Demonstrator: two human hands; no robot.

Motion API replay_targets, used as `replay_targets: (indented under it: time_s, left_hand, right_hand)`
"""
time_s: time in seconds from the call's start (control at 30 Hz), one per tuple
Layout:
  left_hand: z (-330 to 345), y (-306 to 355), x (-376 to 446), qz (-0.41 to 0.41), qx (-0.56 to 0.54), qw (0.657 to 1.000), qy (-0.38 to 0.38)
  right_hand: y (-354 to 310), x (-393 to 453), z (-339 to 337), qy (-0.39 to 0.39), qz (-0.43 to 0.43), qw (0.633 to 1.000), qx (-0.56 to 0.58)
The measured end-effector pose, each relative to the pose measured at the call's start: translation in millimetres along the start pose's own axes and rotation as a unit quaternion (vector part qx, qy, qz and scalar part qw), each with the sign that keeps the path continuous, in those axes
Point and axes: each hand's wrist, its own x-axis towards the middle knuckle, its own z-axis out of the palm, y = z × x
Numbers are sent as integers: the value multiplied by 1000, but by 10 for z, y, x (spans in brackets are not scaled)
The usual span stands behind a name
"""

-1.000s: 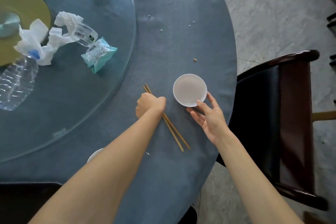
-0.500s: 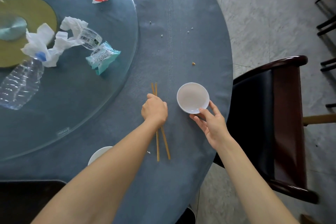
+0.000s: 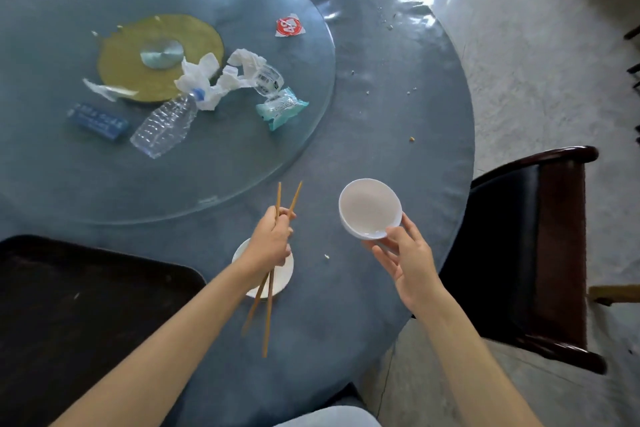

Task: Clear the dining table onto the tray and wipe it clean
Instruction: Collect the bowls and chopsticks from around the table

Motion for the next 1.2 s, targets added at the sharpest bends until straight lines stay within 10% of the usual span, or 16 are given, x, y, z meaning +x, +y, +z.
replay_targets:
  time_s: [0.7, 1.2]
  left_hand:
    - [-2758, -2975, -3697, -13, -465, 863, 197]
    - [-3697, -4865, -5441, 8, -612, 684, 397]
  right_hand:
    - [2793, -2878, 1454, -270, 69, 936, -213]
    - [4795, -4273, 2739, -444, 137, 758, -458]
